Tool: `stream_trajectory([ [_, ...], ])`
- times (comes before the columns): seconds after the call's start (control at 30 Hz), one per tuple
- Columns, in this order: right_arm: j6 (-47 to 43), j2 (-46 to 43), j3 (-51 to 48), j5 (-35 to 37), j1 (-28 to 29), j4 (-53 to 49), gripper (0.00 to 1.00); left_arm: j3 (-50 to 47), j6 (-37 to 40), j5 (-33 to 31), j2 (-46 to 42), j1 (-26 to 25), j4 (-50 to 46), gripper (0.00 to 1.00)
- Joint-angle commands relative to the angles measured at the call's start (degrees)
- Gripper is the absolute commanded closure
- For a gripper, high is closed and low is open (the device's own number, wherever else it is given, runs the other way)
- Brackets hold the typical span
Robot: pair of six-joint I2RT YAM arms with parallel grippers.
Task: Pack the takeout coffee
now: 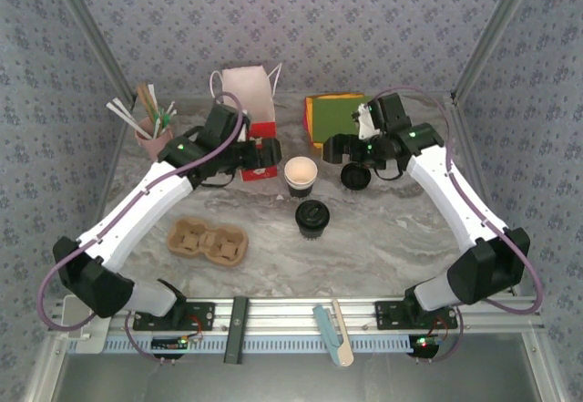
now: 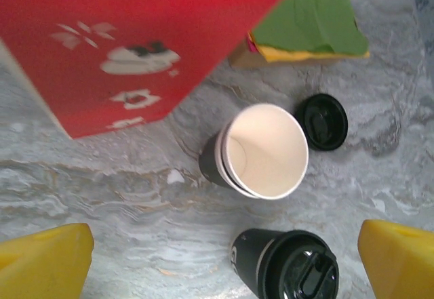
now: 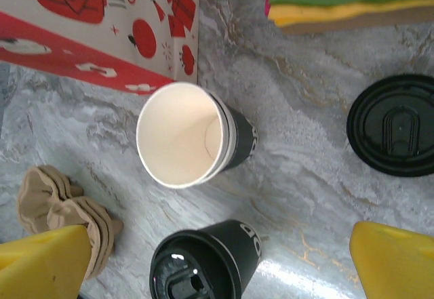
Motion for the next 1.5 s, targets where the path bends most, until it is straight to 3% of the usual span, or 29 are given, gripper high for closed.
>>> stream_trajectory([
  [0.0,1.1,2.0,3.5,2.3,-0.2,1.0,0.00,4.2,2.4,-1.6,-2.3,2.2,-1.2,0.00],
  [0.23,1.8,4.9,9.0,3.2,-0.2,1.3,0.00,13.6,5.0,-6.5,0.4,6.0,-6.4,0.02],
  [0.37,1.3,5.4,10.5,4.7,0.2,1.4,0.00,22.3,4.7,-9.0,6.3,9.3,-12.6,0.13],
  [0.67,0.9,4.1,9.8,6.8,0.4,1.7,0.00,41.5,7.4,-12.7,23.4,11.5,-21.0,0.36],
  [0.83,0.6,3.4,9.2,7.9,0.3,1.6,0.00,52.1,6.8,-14.5,32.2,11.8,-28.7,0.38],
  [1.03,0.7,3.5,7.9,7.6,-0.2,2.3,0.00,50.8,6.7,-13.0,34.0,12.2,-27.6,0.39],
  [1.1,0.8,3.9,8.0,7.4,-0.3,2.5,0.00,50.3,6.4,-12.5,34.8,12.7,-27.6,0.48],
  [1.2,0.7,4.4,8.6,7.2,-0.4,2.2,0.00,49.7,5.9,-11.8,35.6,12.9,-27.7,0.53],
  [1.3,0.8,4.7,8.5,7.1,-0.4,2.4,0.00,48.1,5.5,-11.0,35.4,12.9,-27.1,0.66],
  [1.47,0.9,5.4,8.4,6.3,-0.4,2.7,0.00,42.9,4.3,-8.3,33.9,12.9,-24.0,0.66],
])
